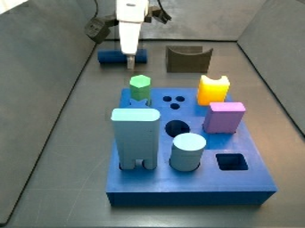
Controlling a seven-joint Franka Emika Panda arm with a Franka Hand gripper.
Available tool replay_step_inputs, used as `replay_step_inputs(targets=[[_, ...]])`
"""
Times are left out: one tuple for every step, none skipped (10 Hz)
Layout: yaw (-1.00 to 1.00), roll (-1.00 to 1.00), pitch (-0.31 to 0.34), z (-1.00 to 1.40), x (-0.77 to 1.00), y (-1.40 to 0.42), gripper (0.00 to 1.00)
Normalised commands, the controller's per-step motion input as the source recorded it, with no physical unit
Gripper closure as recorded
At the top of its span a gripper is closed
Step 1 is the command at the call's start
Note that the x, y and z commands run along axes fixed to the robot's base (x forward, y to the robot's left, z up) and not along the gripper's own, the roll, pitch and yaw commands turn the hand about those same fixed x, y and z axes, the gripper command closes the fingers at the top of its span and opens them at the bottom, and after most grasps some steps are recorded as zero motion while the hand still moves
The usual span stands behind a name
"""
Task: Pick up the round object. Move up. Place the round object on the fixture. Regrasp the round object. Move to above the board. Insert the round object.
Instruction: Pick up the round object.
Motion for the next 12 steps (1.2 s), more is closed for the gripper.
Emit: replay_step_inputs(targets=[[0.0, -0.06, 0.0, -0.01, 0.0, 0.02, 0.0], [0.0, -0.04, -0.004, 0.0, 0.0, 0.01, 0.0], [0.0, -0.04, 0.0, 0.0, 0.0, 0.03, 0.0], [0.0, 0.0, 0.0, 0.0, 0.0, 0.0, 0.0], [0.0, 0.0, 0.0, 0.0, 0.0, 0.0, 1.0], [0.0, 0.0, 0.0, 0.0, 0.0, 0.0, 1.0], [0.0, 0.0, 0.0, 0.0, 0.0, 0.0, 1.0], [0.0, 0.0, 0.0, 0.0, 0.0, 0.0, 1.0], [0.0, 0.0, 0.0, 0.0, 0.0, 0.0, 1.0], [0.0, 0.0, 0.0, 0.0, 0.0, 0.0, 1.0], [0.0, 0.0, 0.0, 0.0, 0.0, 0.0, 1.0], [0.0, 0.0, 0.0, 0.0, 0.0, 0.0, 1.0]])
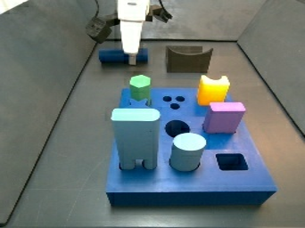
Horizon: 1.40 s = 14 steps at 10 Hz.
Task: Pick up the round object. Move up. Place the round object on the fixture. Regrasp the round object. Move to above the board. Insert the round object.
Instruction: Pick up the round object, then move up, then place the round object on the fixture.
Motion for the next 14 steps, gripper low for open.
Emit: replay_step_inputs(targets=[[0.0, 0.0, 0.0, 0.0, 0.0, 0.0, 1.0], [0.0, 0.0, 0.0, 0.0, 0.0, 0.0, 1.0], [0.0, 0.0, 0.0, 0.0, 0.0, 0.0, 1.0], [0.0, 0.0, 0.0, 1.0, 0.0, 0.0, 1.0], [-0.05, 0.01, -0.01, 1.0, 0.05, 0.06, 1.0], [-0.06, 0.01, 0.013, 0.94, 0.03, 0.05, 1.0], [-0.06, 0.02, 0.047, 0.77, 0.02, 0.04, 1.0], [-0.05, 0.03, 0.06, 0.63, 0.01, 0.03, 1.0], [-0.04, 0.04, 0.058, 0.43, -0.01, 0.02, 1.0], [-0.04, 0.04, 0.054, 0.33, -0.01, 0.02, 1.0], [0.0, 0.0, 0.0, 1.0, 0.0, 0.0, 1.0], [0.01, 0.0, 0.001, 1.0, 0.0, 0.0, 1.0], [0.01, 0.01, 0.028, 1.0, -0.01, 0.0, 1.0], [0.0, 0.02, 0.037, 1.0, -0.01, 0.0, 1.0]])
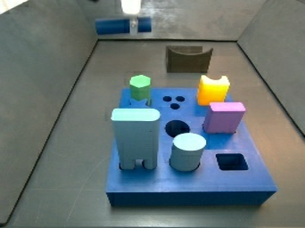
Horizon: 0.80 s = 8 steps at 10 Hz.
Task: Pick up the round object. Move up. Place the round object on the fixture. Regrasp the round object. Move to above the board. Insert the round object.
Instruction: Place the round object on the fixture.
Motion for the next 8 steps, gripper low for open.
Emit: replay_step_inputs(targets=[[0.0, 0.03, 0.044, 1.0, -0.02, 0.01, 1.0], [-0.01, 0.05, 0.053, 1.0, -0.02, 0.01, 1.0], [-0.01, 0.06, 0.059, 0.91, -0.02, 0.01, 1.0], [-0.01, 0.06, 0.065, 0.8, -0.01, 0.01, 1.0], [0.0, 0.07, 0.083, 0.55, 0.0, 0.01, 1.0], [0.0, 0.07, 0.091, 0.44, 0.0, 0.01, 1.0], [0.01, 0.07, 0.101, 0.24, 0.01, 0.01, 1.0], [1.0, 0.05, -0.042, -0.08, 1.0, 0.11, 1.0]])
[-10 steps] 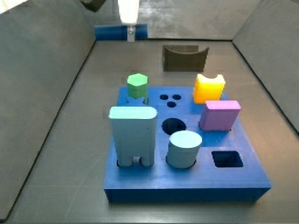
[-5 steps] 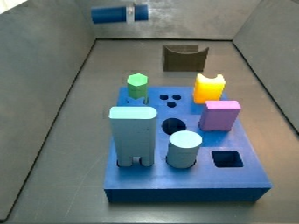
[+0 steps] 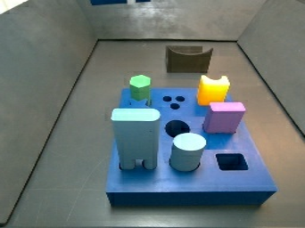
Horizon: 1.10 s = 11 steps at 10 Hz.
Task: Pick up the round object. Move up. Place the round object on the fixture. Regrasp the round object. Move to above the board. Insert the round object.
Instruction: Place the round object on the fixture.
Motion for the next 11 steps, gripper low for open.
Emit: replay_step_inputs(targets=[[1.0, 0.05, -0.042, -0.11, 1.0, 0.1, 1.0], [1.0, 0.05, -0.042, -0.11, 1.0, 0.1, 1.0], [1.0, 0.05, -0.04, -0.09, 1.0, 0.09, 1.0], [1.0, 0.05, -0.04, -0.09, 1.0, 0.09, 1.0], [1.0, 0.05, -0.04, -0.09, 1.0, 0.08, 1.0], [1.0, 0.05, -0.041, -0.09, 1.0, 0.08, 1.0], [1.0, 0.05, -0.041, -0.08, 1.0, 0.07, 1.0], [1.0, 0.05, -0.041, -0.08, 1.0, 0.06, 1.0], [1.0, 0.05, -0.041, -0.08, 1.0, 0.05, 1.0], [1.0, 0.05, -0.04, -0.07, 1.0, 0.05, 1.0], [1.0, 0.05, -0.04, -0.07, 1.0, 0.04, 1.0]])
